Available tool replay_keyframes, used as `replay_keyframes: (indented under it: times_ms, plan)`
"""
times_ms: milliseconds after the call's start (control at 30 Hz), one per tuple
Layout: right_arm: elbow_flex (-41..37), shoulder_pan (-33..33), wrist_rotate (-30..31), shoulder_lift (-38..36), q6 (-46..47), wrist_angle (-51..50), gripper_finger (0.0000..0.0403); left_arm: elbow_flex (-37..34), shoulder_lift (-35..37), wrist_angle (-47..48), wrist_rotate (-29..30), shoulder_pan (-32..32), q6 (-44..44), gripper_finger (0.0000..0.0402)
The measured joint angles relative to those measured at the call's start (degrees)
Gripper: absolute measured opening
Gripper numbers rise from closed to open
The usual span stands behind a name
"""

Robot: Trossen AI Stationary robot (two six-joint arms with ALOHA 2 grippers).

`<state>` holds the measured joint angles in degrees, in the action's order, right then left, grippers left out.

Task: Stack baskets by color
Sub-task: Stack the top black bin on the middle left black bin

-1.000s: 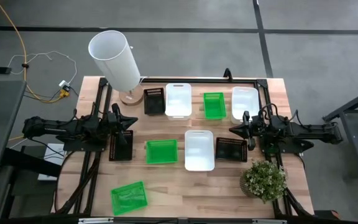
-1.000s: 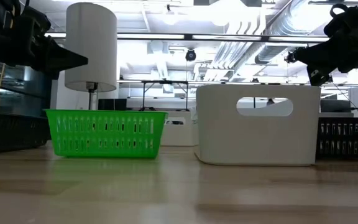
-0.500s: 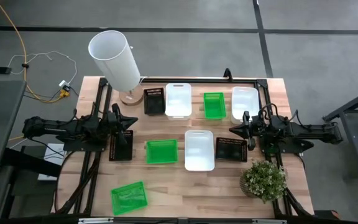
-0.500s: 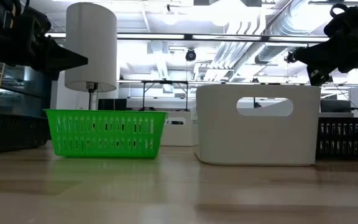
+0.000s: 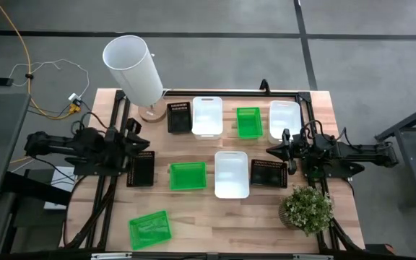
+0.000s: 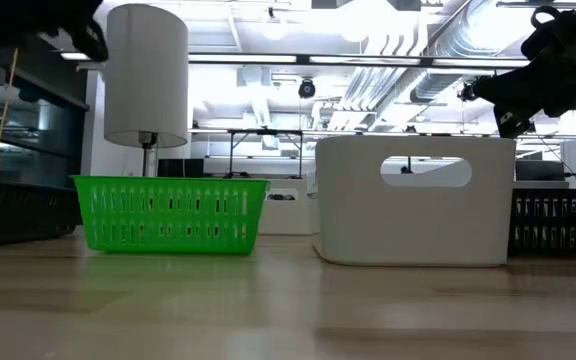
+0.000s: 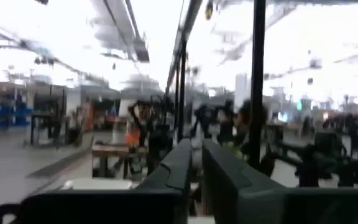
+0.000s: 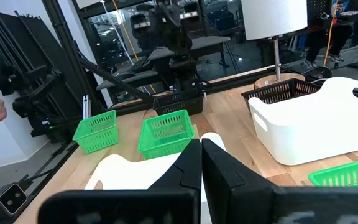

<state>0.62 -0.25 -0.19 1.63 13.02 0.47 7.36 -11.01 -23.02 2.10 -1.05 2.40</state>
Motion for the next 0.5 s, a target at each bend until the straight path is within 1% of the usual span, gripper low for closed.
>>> replay_keyframes:
  times_ms: [167,267,400,500]
  plan:
    - [0.0,0.0,0.0,0.0,0.0,0.0,0.0000,11.8,-8.8,22.4,4.9,3.3,-4.4,0.0108]
    - [0.0,0.0,0.0,0.0,0.0,0.0,0.0000,18.2,-15.0,34.8,7.4,5.3,-4.4,0.0155]
    - [0.0,0.0,0.0,0.0,0.0,0.0,0.0000,24.2,-22.9,46.7,7.2,8.3,-2.6,0.0208]
    - [0.0,0.0,0.0,0.0,0.0,0.0,0.0000,26.9,-28.5,52.9,7.1,11.1,0.2,0.0235]
